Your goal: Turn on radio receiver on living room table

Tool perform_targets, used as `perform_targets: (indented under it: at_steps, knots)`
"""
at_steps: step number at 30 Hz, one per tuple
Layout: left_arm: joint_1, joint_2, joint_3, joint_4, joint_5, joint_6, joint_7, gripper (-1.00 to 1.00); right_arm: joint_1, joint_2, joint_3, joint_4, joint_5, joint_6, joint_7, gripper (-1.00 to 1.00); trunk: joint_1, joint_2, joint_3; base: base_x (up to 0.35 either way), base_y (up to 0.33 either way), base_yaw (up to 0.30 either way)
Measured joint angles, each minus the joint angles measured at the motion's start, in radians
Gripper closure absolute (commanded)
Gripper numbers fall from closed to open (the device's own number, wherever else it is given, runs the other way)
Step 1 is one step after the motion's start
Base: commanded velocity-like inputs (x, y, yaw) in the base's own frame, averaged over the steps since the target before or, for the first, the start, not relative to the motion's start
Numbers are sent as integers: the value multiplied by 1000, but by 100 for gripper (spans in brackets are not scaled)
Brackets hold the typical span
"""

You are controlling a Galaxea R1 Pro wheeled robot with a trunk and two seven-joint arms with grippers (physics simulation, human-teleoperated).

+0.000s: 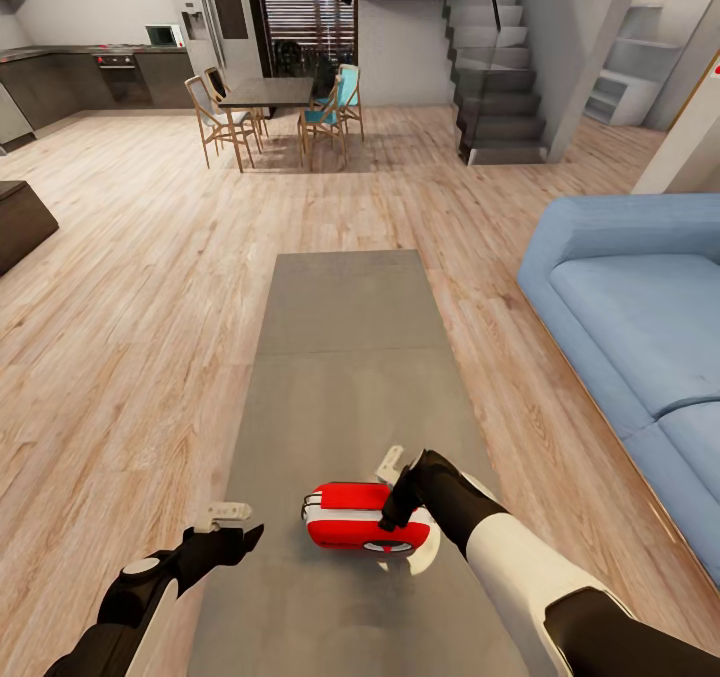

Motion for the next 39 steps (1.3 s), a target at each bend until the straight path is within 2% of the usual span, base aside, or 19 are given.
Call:
perform_targets:
  at_steps: [28,29,31,36,39]
  knots:
    - [0,-1,0,0,0,-7,0,-100,-1,0,-2,25,-9,-9,-11,-100,0,0,0,0,0,0]
    - [0,-1,0,0,1,-10,0,-100,-1,0,-2,25,-10,-9,-12,100,0,0,0,0,0,0]
    - [0,-1,0,0,2,-22,0,-100,-2,0,-2,26,-14,-11,-23,100,0,0,0,0,0,0]
    - [0,-1,0,1,3,-27,0,-100,-1,0,-2,33,-65,-11,-50,100,0,0,0,0,0,0]
    - [0,-1,0,1,3,-27,0,-100,-2,0,-4,44,-79,-12,-68,100,0,0,0,0,0,0]
